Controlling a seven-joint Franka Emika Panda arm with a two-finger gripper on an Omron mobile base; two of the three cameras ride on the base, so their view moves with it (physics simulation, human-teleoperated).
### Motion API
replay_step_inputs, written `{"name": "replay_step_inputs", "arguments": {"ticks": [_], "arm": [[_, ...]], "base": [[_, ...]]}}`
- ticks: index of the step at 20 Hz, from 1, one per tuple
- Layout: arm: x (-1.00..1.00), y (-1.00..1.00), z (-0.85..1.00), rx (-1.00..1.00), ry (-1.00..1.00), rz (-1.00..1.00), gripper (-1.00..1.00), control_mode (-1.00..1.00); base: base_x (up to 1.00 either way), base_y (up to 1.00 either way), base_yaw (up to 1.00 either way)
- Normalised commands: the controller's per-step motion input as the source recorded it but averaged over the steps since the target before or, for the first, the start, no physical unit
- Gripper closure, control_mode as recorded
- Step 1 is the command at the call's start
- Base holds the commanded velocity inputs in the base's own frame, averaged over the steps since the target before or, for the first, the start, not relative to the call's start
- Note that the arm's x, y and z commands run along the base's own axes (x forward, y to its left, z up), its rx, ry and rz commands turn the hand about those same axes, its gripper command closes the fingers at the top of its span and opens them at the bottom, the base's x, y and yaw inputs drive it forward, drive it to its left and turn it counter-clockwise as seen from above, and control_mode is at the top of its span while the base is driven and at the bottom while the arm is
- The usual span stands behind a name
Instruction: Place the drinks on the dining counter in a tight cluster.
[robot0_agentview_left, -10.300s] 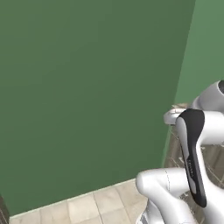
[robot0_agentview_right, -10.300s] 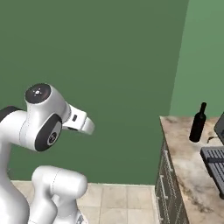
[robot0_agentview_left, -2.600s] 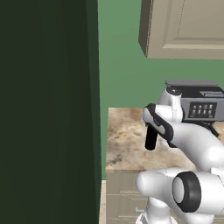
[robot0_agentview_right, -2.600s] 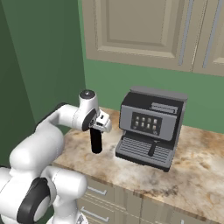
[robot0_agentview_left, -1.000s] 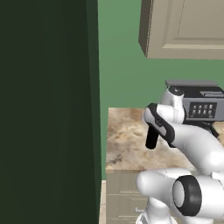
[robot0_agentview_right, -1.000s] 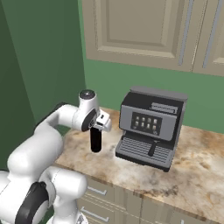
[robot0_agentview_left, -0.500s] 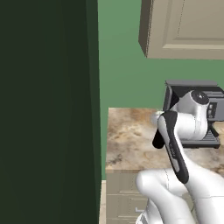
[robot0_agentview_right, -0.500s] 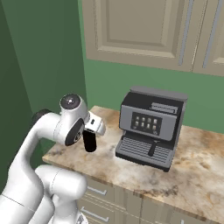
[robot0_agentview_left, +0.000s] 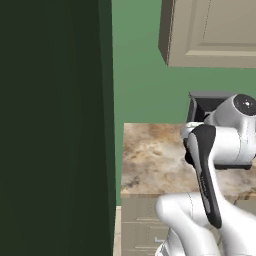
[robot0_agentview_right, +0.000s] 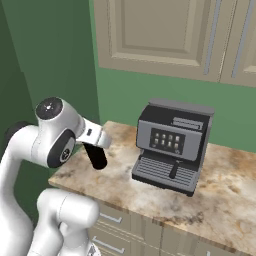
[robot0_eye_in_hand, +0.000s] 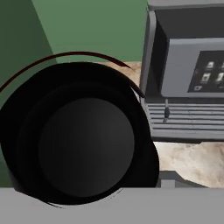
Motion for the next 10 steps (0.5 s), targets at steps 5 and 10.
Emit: {"name": "replay_step_inputs", "arguments": {"ticks": [5,10], "arm": [[-0.22,-0.01,0.29,0.00,0.01,0.00,1.00,-1.00],[0.00,0.00,0.00,0.00,0.00,0.00,1.00,-1.00]], "base": [[0.00,0.00,0.00],[0.00,0.00,0.00]]}}
